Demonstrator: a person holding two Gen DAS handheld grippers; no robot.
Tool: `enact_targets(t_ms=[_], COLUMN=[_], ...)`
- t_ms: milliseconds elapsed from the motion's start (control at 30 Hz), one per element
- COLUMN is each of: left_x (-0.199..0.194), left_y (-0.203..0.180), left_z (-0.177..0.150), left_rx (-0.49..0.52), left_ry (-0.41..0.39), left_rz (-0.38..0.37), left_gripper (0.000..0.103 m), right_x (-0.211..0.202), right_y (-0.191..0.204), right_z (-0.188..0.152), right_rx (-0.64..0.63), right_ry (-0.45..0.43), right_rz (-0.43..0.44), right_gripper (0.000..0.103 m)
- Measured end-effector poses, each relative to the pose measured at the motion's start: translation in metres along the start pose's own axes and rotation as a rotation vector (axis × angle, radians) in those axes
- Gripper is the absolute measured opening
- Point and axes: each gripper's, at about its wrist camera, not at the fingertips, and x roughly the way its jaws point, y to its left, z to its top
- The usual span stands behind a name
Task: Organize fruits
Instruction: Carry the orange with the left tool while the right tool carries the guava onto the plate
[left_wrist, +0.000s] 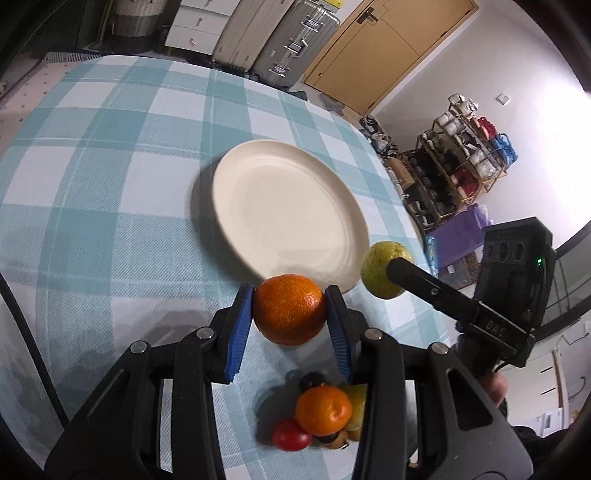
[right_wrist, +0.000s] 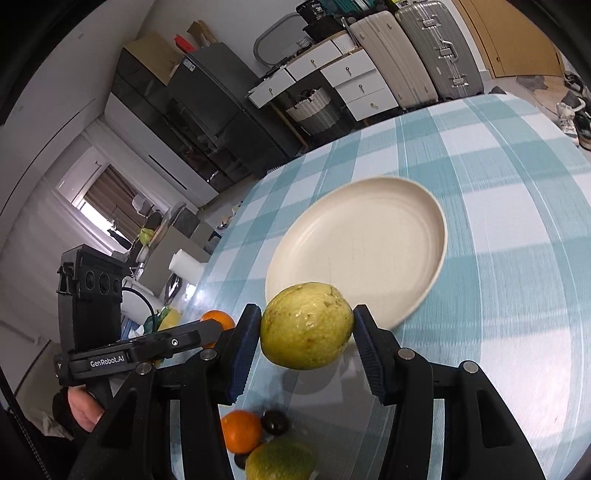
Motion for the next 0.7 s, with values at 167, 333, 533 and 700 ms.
enact_targets(t_ms=[167,333,533,700], left_x=[0.007,0.018,0.045,0.067], left_y=[-0.007,-0.012,-0.011,-0.010], left_z=[0.027,0.059,0.100,0.123], left_rx=[0.027,0.041,0.038,0.038], left_ry=[0.002,-0.009,0.006,0.022], left_rz=[-0.003,0.004,0.017,0.024], left_gripper=[0.036,0.036,0.036,0.036], right_x=[0.001,0.007,0.026,0.046], right_y=[-0.004,-0.003,-0.001,-0.007], right_z=[0.019,0.045,0.070,0.083], right_rx=[-0.007,-0.052,-0.105,-0.105], right_ry=[-0.013,-0.014,-0.006,0.002], right_rz=[-0.013,-0.054,-0.077,-0.092], right_gripper=[0.052,0.052,0.052,0.052])
